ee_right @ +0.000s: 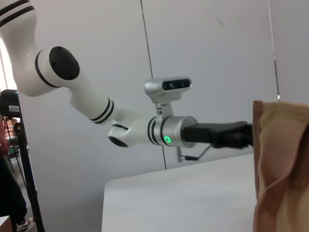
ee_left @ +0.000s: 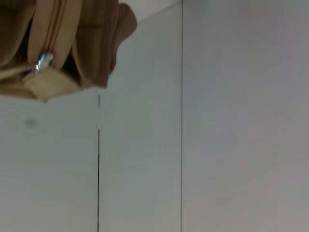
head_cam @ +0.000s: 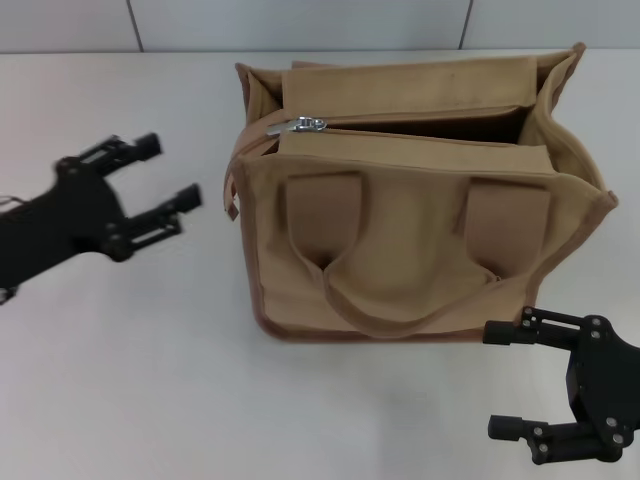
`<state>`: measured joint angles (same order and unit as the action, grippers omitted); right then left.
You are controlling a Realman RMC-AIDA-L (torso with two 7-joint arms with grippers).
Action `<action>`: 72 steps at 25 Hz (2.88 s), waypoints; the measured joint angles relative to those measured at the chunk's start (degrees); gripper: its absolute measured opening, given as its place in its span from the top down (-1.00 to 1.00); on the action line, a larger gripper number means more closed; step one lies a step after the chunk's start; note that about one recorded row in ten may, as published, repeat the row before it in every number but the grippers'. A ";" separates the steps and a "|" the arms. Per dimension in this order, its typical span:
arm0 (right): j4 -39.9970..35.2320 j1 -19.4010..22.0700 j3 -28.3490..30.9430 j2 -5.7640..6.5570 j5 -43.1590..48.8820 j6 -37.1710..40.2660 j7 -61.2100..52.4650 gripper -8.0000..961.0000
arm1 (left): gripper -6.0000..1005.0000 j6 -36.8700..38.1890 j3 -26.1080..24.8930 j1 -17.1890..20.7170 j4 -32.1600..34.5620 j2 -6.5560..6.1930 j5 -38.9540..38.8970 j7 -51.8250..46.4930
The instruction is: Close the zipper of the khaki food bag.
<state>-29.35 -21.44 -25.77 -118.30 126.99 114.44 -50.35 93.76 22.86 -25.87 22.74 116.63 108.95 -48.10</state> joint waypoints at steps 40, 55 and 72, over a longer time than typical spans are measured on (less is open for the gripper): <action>0.57 -0.22 0.31 0.00 -1.67 1.34 -0.17 -0.74 | 0.83 -1.35 3.59 -4.10 -0.54 1.72 -3.91 7.38; 1.60 -4.87 0.35 1.88 -18.70 10.21 -22.07 -0.74 | 0.98 8.65 4.23 -8.82 -0.41 1.98 -8.11 7.15; -3.57 -13.85 -0.32 3.67 -20.96 5.23 -54.74 -0.70 | 0.97 10.38 6.85 -11.41 -1.13 2.48 -8.35 7.34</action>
<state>-32.92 -35.29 -26.09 -114.62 106.03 119.67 -105.10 104.14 29.71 -37.28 21.61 119.11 100.60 -40.76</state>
